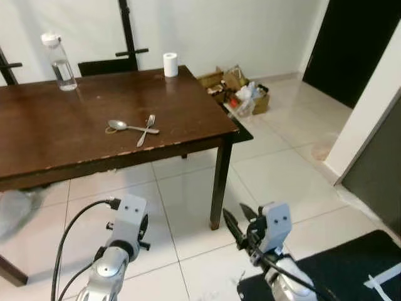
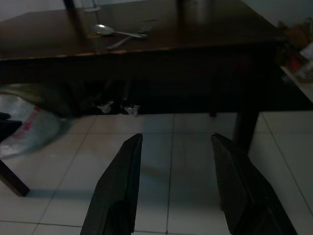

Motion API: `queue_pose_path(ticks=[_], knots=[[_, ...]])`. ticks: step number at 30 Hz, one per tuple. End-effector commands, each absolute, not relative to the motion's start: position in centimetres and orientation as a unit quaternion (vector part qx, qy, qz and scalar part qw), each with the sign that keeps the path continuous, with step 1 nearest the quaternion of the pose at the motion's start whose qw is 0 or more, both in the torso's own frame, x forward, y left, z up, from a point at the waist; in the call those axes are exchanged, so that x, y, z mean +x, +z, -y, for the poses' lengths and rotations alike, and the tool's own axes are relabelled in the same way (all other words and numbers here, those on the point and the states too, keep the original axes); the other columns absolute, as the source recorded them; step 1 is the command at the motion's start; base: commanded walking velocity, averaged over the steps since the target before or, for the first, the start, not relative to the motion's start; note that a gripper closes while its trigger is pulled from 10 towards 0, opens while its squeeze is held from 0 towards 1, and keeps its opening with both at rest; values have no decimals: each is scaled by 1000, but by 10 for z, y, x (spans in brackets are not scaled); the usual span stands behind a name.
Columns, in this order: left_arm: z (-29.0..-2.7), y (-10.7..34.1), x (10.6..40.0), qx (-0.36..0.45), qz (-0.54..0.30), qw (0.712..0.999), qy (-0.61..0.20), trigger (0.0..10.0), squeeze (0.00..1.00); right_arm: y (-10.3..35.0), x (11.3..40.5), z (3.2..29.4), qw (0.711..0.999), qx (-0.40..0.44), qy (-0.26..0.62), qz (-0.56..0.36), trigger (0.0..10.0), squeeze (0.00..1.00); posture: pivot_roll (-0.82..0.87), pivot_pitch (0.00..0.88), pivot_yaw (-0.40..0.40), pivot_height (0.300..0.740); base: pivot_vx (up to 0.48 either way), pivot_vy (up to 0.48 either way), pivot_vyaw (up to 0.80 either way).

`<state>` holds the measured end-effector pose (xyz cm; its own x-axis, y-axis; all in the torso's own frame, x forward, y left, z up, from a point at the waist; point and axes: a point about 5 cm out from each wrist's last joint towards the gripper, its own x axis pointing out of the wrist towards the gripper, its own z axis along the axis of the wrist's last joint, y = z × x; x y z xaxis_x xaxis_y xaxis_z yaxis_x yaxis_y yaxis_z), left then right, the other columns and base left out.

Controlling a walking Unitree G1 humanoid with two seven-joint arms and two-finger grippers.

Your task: Setting the table

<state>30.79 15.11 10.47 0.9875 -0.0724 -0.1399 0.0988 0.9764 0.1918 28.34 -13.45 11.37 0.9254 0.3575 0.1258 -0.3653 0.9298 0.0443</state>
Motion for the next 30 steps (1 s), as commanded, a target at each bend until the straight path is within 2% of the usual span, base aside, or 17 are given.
queue_pose_path(ticks=[1, 12, 19, 22, 30], knots=[[-161, 101, 306, 103, -75, 992, -26, 10000, 0, 114, 282, 128, 979, 37, 195, 57, 10000, 0, 58, 53, 49, 740, 0, 0, 794], [-170, 145, 323, 101, -6, 995, -11, 10000, 0, 158, 293, 127, 973, 41, 189, 128, 10000, 0, 58, 60, 47, 740, 0, 0, 788], [-169, 162, 328, 109, 28, 994, 3, 10000, 0, 178, 295, 127, 969, 85, 170, 156, 10000, 0, 55, 62, 47, 740, 0, 0, 602], [-174, 165, 331, 114, 33, 992, 30, 10000, 0, 185, 297, 132, 967, 122, 155, 162, 10000, 0, 55, 62, 47, 740, 480, 0, 0], [-174, 167, 332, 114, 36, 993, 25, 10000, 0, 186, 296, 134, 969, 119, 150, 158, 10000, 0, 55, 62, 47, 740, 480, 0, 0]])
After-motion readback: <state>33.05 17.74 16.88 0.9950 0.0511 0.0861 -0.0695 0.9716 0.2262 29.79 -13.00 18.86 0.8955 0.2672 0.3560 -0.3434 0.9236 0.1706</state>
